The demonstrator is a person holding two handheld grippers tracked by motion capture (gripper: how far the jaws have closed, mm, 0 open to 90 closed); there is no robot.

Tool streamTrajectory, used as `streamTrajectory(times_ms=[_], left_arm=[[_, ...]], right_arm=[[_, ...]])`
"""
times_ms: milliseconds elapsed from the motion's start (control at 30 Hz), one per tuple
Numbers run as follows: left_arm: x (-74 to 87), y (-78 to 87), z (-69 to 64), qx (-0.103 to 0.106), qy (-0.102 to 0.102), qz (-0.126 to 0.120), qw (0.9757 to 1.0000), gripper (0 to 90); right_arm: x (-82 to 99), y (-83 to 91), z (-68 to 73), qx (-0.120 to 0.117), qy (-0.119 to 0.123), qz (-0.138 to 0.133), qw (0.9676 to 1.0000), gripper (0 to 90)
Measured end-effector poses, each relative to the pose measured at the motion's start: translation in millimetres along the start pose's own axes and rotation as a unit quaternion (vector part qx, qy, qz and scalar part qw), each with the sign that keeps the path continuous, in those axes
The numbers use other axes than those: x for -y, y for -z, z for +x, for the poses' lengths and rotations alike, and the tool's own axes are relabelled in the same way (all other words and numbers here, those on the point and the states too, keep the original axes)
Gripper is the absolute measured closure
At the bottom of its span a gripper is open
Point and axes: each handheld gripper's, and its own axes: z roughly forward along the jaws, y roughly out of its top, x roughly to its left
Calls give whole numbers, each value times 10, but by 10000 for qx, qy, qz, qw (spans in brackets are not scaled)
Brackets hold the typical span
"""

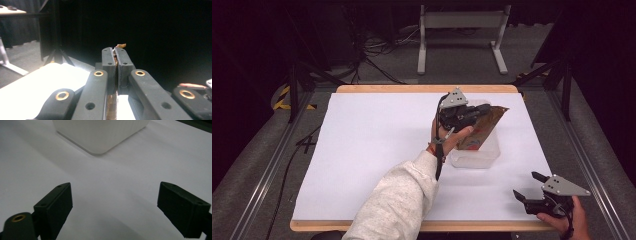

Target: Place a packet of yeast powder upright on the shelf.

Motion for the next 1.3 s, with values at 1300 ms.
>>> streamTrajectory(times_ms=[1300], left_arm=[[531,431,304,350,448,-175,9982,869]], right_arm=[[-6,-35,23,-78,53,71,9999,131]])
